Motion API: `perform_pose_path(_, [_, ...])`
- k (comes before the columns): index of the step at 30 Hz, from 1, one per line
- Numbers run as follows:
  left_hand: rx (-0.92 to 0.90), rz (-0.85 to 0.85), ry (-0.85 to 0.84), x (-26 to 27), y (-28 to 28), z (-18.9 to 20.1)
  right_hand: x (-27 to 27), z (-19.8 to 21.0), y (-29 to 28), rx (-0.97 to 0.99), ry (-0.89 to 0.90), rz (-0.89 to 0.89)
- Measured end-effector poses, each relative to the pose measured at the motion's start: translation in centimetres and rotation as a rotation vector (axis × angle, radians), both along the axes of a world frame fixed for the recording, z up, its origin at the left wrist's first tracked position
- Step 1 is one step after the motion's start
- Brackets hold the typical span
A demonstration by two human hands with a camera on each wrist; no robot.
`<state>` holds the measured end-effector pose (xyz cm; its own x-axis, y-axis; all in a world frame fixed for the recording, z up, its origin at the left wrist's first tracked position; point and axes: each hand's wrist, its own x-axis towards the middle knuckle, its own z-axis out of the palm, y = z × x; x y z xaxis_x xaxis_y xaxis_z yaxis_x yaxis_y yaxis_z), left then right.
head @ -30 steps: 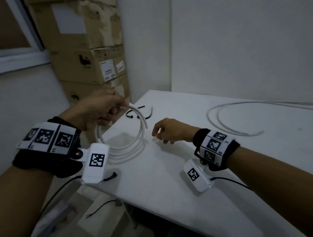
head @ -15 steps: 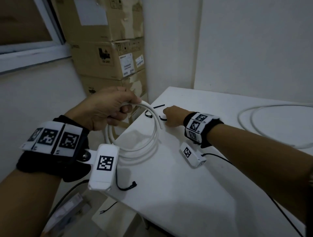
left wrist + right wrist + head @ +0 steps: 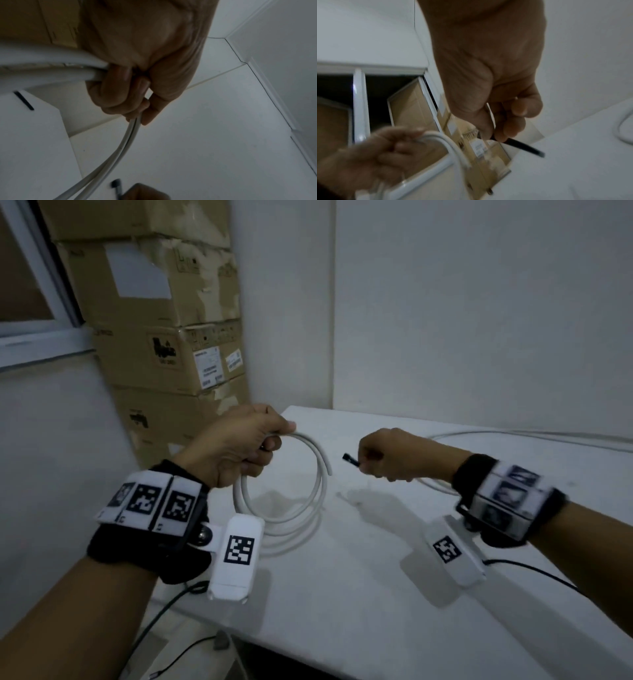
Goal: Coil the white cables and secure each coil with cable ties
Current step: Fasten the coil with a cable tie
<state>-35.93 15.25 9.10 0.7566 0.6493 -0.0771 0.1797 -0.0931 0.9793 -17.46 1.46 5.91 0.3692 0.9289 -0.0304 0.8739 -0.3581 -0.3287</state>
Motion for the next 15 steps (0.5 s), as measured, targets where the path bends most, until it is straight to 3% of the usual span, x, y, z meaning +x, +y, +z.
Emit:
perform_pose_path(2, [-0.018, -0.028, -0.001, 1.4, -2.1, 0.0, -0.6, 2.3, -4.9, 0.194, 0.231, -0.03])
perform_pose_path(6, [-0.046, -0.12, -0.017, 4.9, -6.9, 0.2, -3.2, 4.0, -13.4, 0.577, 0.656, 0.088])
perform_pose_path(10, [-0.035, -0.25, -0.003, 8.8, -12.7, 0.7, -3.3, 0.8, -17.1, 0.671, 0.612, 0.031])
perform_pose_path(15, [-0.021, -0.284, -0.031, 12.2, -17.9, 1.1, -0.8, -2.0, -21.7, 0.609, 0.608, -0.046])
